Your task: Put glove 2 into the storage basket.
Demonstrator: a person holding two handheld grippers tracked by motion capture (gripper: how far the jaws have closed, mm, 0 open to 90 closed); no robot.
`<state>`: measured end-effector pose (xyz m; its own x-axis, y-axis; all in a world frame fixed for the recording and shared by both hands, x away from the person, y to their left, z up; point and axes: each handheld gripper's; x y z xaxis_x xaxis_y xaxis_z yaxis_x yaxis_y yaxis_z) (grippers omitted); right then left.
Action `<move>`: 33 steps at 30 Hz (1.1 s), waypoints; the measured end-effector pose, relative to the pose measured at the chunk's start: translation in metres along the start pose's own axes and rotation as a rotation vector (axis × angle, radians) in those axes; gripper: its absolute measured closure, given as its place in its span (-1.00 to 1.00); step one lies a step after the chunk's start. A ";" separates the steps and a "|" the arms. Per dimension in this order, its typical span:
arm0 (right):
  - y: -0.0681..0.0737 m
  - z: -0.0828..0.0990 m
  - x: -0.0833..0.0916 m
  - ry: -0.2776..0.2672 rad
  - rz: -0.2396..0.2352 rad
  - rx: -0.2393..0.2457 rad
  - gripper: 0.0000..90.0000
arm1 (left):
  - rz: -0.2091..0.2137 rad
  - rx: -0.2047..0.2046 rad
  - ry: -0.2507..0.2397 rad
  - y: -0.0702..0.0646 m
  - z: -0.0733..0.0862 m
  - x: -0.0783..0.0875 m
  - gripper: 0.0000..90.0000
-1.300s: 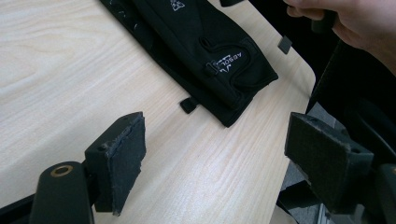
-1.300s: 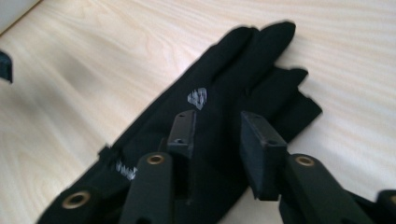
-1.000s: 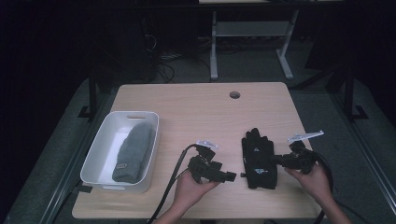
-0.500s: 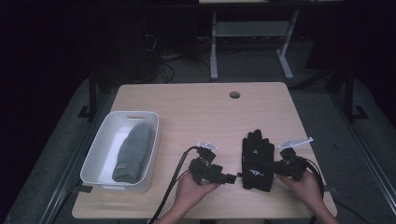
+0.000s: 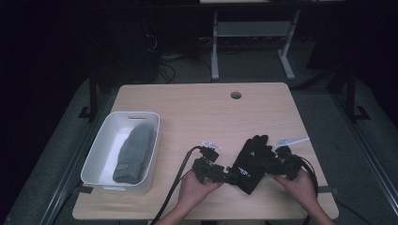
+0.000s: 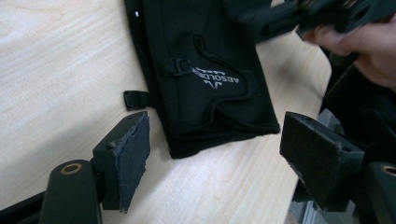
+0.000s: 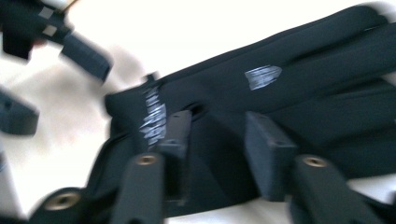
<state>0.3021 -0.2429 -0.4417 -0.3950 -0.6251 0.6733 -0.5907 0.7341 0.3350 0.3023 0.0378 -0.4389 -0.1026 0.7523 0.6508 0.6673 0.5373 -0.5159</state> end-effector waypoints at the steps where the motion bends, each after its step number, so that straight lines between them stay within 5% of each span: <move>1: 0.000 0.000 0.000 0.000 0.000 0.000 0.19 | 0.000 0.000 0.000 0.000 0.000 0.000 -0.44; 5: -0.023 -0.004 0.011 -0.058 0.106 -0.073 -0.14 | -0.029 0.004 0.020 0.002 -0.003 -0.010 -0.39; 14: -0.050 -0.008 -0.003 -0.060 0.190 -0.171 -0.30 | -0.075 -0.040 0.061 0.001 -0.004 -0.022 -0.15; 22: -0.056 -0.005 -0.013 -0.042 0.169 -0.191 -0.12 | -0.097 -0.067 0.097 -0.001 -0.005 -0.030 0.01; 29: -0.054 -0.002 -0.015 -0.060 0.141 -0.188 0.07 | -0.036 0.008 0.087 0.006 -0.007 -0.030 -0.13; 33: -0.053 -0.001 -0.016 -0.066 0.141 -0.171 0.12 | -0.054 0.015 0.082 0.006 -0.009 -0.033 0.19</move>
<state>0.3407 -0.2712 -0.4694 -0.5136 -0.5247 0.6789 -0.4009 0.8463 0.3508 0.3165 0.0129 -0.4586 -0.0764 0.6888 0.7210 0.6510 0.5821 -0.4872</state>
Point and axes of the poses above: each handheld gripper's, and its own axes: x roughly backward along the jaws, z roughly out of its underside, y roughly to its left, and after that the axes turned 2 degrees about -y, right-handed
